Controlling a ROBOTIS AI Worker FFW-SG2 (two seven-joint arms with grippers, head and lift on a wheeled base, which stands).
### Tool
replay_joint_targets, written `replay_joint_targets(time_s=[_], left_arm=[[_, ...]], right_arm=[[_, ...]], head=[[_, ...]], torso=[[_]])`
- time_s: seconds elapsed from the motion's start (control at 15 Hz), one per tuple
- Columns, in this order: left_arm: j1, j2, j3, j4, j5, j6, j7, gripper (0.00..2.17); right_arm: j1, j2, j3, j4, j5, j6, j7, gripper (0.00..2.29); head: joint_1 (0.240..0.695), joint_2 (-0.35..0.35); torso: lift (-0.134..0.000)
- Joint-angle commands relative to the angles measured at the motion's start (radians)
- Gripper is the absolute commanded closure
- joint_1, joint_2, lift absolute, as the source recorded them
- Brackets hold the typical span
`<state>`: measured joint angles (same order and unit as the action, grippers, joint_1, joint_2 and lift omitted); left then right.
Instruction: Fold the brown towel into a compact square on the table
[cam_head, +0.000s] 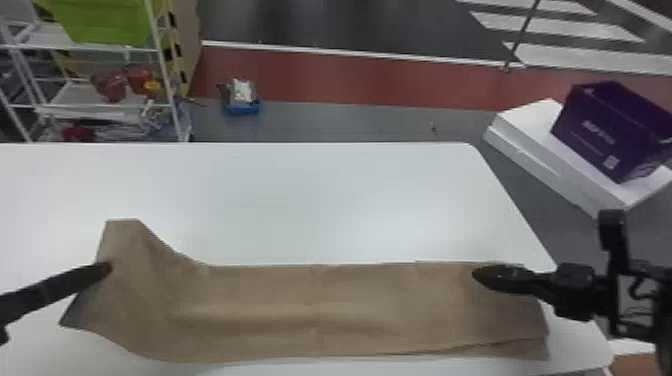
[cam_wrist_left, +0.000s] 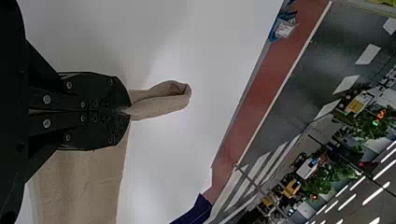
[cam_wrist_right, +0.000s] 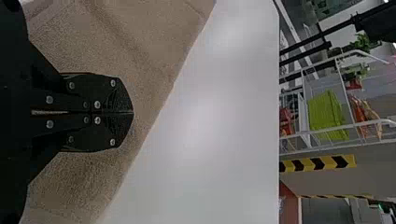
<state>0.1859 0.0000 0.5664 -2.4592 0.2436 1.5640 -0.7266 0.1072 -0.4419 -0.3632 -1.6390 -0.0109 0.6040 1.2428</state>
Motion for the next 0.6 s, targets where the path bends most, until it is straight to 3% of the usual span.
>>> replay_joint_targets(time_s=[0.0,0.33,0.53], left_arm=[[0.0,-0.003,0.01,0.0,0.002,0.007,0.0,1.74],[-0.002,-0.003,0.02,-0.012,0.008,0.007,-0.004,1.74],[-0.006,-0.003,0.049,-0.015,0.059,0.007,-0.007,1.74]], right_arm=[[-0.017,0.003,0.043,0.015,0.022,0.012,-0.003,2.22],[-0.046,0.028,0.118,0.015,0.055,0.043,-0.011,2.22],[-0.075,0.061,0.173,0.015,0.095,0.076,-0.016,2.22]], head=[[0.695,-0.138],[0.695,-0.09],[0.695,-0.058]], torso=[[-0.123],[-0.123],[-0.123]])
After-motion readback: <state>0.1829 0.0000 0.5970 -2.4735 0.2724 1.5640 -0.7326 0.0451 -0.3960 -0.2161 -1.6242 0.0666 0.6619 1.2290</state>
